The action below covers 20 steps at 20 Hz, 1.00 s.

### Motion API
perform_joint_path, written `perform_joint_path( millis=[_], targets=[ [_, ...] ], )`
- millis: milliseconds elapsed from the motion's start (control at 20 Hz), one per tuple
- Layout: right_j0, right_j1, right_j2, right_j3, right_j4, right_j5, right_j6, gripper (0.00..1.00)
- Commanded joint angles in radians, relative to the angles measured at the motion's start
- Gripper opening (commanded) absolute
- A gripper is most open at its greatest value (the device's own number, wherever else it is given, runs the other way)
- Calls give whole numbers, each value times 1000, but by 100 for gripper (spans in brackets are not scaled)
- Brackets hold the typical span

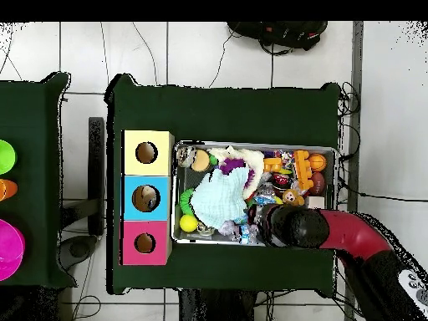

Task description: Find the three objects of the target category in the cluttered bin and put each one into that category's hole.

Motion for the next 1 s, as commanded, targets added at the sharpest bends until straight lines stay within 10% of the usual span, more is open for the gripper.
perform_joint_path(
  millis=[50,1000],
  targets=[
    [21,96,11,-143,4,-29,-19,100],
    [-34,62,66,-208,114,197,-133,100]
  ],
)
